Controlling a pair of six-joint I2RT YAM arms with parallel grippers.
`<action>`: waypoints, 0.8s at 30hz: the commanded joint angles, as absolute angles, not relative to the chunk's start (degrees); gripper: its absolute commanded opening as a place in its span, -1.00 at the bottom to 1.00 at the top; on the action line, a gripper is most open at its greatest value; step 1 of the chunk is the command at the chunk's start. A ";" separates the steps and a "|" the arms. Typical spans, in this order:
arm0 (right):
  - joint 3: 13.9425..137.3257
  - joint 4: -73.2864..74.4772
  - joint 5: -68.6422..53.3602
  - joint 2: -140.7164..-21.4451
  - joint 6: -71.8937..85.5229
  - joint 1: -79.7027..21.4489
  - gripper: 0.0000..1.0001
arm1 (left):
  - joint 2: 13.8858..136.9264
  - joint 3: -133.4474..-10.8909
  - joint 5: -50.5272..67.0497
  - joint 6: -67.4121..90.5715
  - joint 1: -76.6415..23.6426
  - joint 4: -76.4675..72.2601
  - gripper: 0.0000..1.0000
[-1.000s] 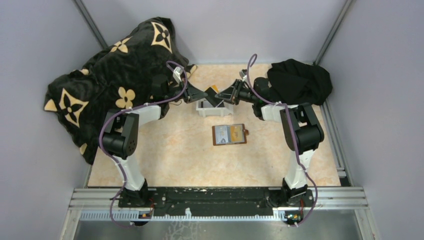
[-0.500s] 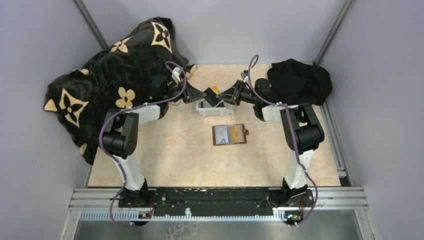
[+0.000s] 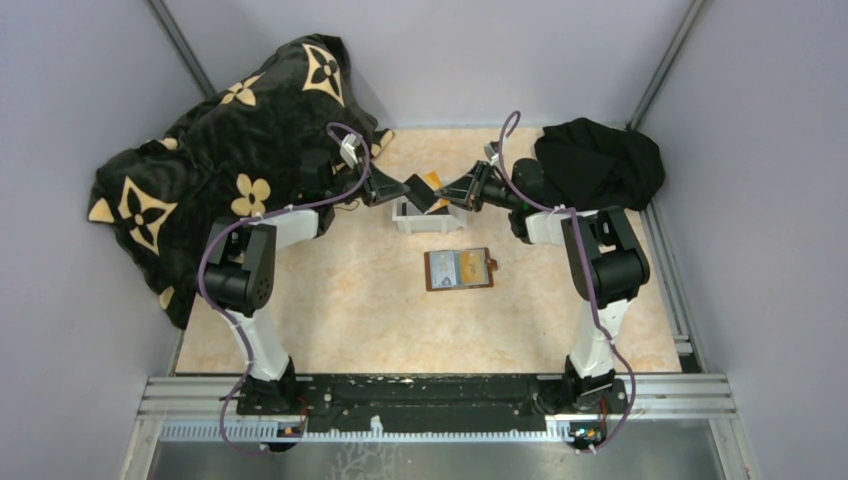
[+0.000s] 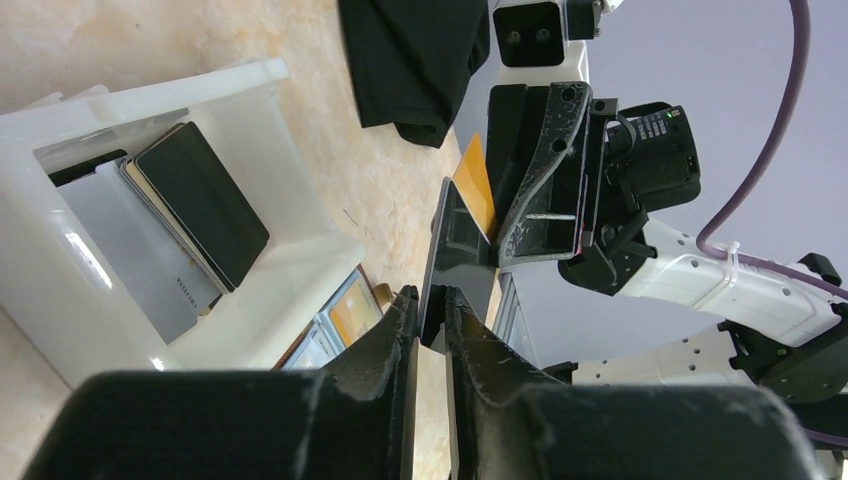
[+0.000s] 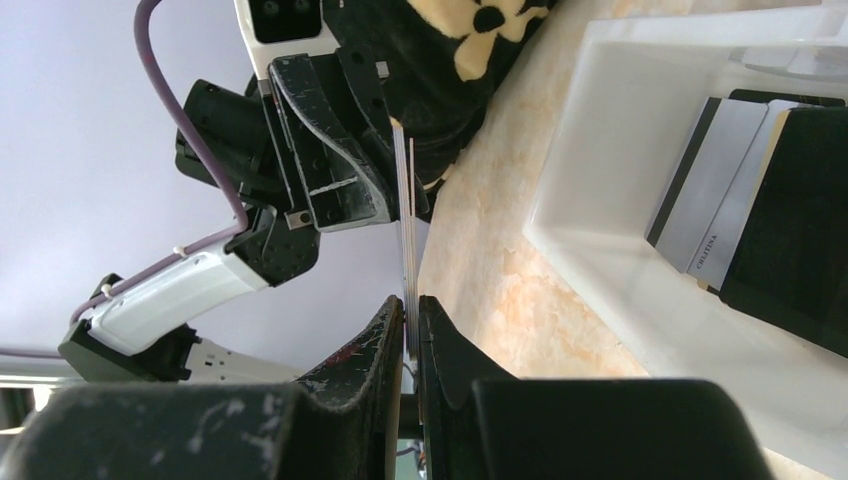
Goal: Put the credit cards into the card holder
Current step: Pick up the credit card from the storage box.
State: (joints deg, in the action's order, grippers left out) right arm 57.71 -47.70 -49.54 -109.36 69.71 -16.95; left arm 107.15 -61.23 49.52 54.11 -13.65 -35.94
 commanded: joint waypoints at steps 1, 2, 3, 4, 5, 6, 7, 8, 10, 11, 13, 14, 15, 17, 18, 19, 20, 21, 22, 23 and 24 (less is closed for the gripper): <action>57.85 -53.51 -51.02 -108.78 70.14 -16.57 -0.77 | 108.40 -60.89 48.43 52.44 -13.01 -36.19 -0.61; 57.89 -53.47 -50.98 -108.80 70.14 -16.59 -0.78 | 108.45 -60.91 48.38 52.59 -13.01 -36.39 -0.61; 57.84 -53.52 -51.02 -108.90 70.11 -16.54 -0.78 | 108.60 -60.91 48.50 52.63 -13.01 -36.46 -0.61; 57.83 -53.52 -51.06 -108.91 70.13 -16.60 -0.78 | 108.68 -60.91 48.47 52.67 -13.01 -36.55 -0.62; 57.77 -53.59 -51.06 -108.90 70.14 -16.54 -0.78 | 108.67 -60.91 48.39 52.71 -13.01 -36.52 -0.61; 57.72 -53.59 -51.06 -108.92 70.14 -16.51 -0.78 | 108.71 -60.79 48.34 52.66 -12.93 -36.56 -0.61; 57.62 -53.61 -51.03 -108.90 70.14 -16.52 -0.79 | 108.69 -60.77 48.26 52.65 -12.92 -36.56 -0.61; 57.62 -53.61 -51.04 -108.90 70.14 -16.48 -0.79 | 108.64 -60.72 48.20 52.62 -12.92 -36.56 -0.61; 57.41 -53.70 -51.02 -108.91 70.14 -16.45 -0.80 | 108.71 -60.73 47.97 52.45 -12.72 -36.29 -0.61; 57.29 -53.74 -51.06 -108.82 70.14 -16.42 -0.80 | 108.61 -60.73 47.72 52.23 -12.68 -35.96 -0.61; 56.90 -53.73 -51.05 -108.66 70.01 -16.31 -0.81 | 108.54 -60.66 47.39 52.01 -12.45 -35.60 -0.61; 56.75 -53.83 -51.06 -108.64 70.02 -16.18 -0.81 | 108.54 -60.63 47.31 51.98 -12.40 -35.55 -0.61; 56.65 -53.86 -51.06 -108.63 70.05 -16.11 -0.82 | 108.56 -60.64 47.29 51.97 -12.39 -35.51 -0.61; 56.44 -53.95 -50.98 -108.67 70.05 -16.08 -0.82 | 108.67 -60.64 47.11 51.98 -12.31 -35.55 -0.61; 56.45 -53.92 -50.98 -108.64 70.03 -16.08 -0.82 | 108.69 -60.64 47.07 52.01 -12.31 -35.59 -0.62; 56.36 -53.89 -50.98 -108.63 69.98 -16.04 -0.82 | 108.78 -60.64 47.04 52.01 -12.30 -35.53 -0.62; 56.29 -53.94 -50.97 -108.62 69.92 -15.96 -0.83 | 108.68 -60.56 46.79 51.89 -12.35 -35.44 -0.62; 56.19 -53.96 -50.98 -108.55 70.03 -15.83 -0.82 | 108.69 -60.36 46.49 51.68 -12.24 -35.38 -0.63; 56.06 -54.04 -50.98 -108.52 70.02 -15.76 -0.82 | 108.71 -60.24 46.23 51.68 -12.20 -35.41 -0.64; 55.95 -53.99 -50.98 -108.49 69.97 -15.53 -0.83 | 108.64 -60.21 46.09 51.77 -12.14 -35.49 -0.66; 55.77 -53.97 -50.86 -108.42 69.92 -15.36 -0.83 | 108.89 -60.33 45.95 51.89 -12.13 -35.69 -0.70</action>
